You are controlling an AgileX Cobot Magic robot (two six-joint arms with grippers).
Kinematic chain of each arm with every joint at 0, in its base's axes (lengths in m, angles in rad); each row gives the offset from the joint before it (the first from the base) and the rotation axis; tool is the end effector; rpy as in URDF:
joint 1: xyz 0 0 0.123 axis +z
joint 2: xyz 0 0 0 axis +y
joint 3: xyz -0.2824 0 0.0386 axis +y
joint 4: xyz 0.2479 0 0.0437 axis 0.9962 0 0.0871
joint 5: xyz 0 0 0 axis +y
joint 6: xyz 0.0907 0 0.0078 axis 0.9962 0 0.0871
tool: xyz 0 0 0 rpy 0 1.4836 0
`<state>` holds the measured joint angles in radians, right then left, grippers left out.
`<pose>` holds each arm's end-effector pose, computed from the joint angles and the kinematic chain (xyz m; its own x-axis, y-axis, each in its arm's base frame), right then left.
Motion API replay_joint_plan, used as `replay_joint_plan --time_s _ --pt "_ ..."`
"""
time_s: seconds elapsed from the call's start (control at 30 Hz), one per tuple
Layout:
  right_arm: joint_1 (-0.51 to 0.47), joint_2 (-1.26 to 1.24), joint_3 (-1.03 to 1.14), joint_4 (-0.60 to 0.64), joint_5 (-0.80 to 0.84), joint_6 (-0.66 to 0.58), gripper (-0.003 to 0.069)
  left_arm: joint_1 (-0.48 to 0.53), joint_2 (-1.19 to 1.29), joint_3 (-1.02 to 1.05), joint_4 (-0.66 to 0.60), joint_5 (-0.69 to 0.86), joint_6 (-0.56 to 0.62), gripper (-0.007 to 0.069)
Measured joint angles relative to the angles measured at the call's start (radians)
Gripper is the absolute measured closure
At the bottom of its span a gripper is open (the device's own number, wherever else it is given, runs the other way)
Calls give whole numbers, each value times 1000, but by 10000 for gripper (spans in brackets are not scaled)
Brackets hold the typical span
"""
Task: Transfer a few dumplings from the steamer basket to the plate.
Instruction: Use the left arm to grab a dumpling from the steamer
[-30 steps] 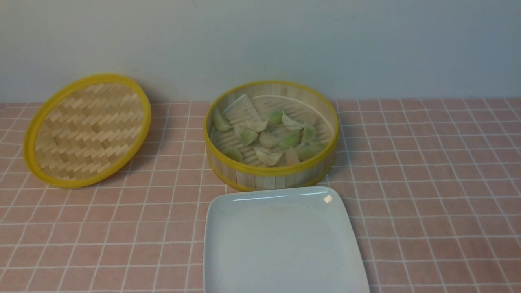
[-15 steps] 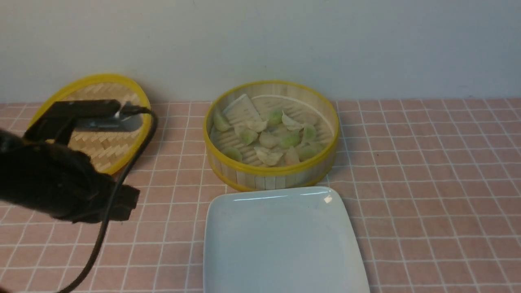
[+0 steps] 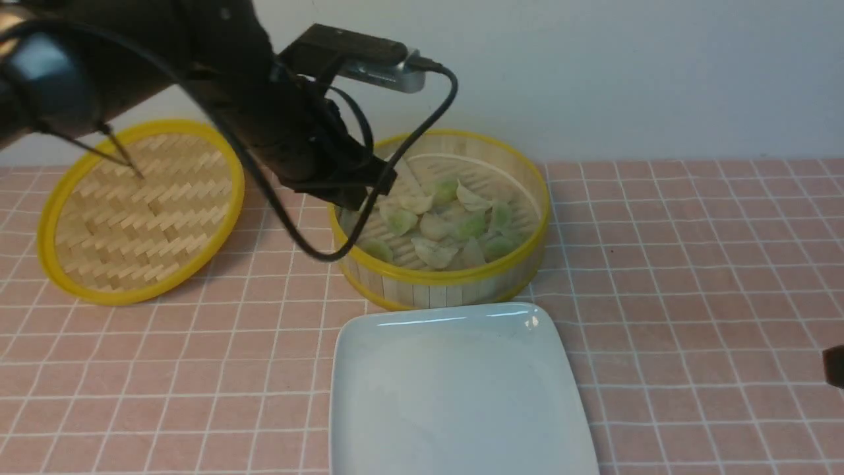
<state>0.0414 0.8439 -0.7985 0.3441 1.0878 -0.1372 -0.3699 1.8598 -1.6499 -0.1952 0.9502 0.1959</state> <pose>0.1349 0.0328 0.3180 -0.8569 -0.0090 -0.5155 -0.1719 0.9477 0.2691 0.3795 -0.1626 0.2951 -0.7775 0.3876 -0.4952 0.4933 0.8643 -0.0980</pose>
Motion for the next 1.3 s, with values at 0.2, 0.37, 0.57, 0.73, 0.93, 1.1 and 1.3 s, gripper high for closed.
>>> replay_joint_plan --time_s 0.2,0.37,0.57,0.73,0.93,1.1,1.3 --pt "0 0 -1 34 8 -9 673 -6 214 -178 41 52 -21 231" --pt "0 0 -1 54 17 -12 673 -6 327 -258 51 60 -37 140" --pt "0 0 -1 55 17 -13 673 -6 409 -283 63 7 -36 137" --pt "0 0 -1 58 17 -32 673 -7 425 -285 116 -16 -36 137" --pt "0 0 -1 62 17 -39 673 -10 445 -289 132 -23 -37 161" --pt "0 0 -1 62 17 -41 673 -11 457 -293 138 -10 -38 303" --pt "0 0 -1 66 17 -58 673 -11 456 -327 140 40 -45 303"
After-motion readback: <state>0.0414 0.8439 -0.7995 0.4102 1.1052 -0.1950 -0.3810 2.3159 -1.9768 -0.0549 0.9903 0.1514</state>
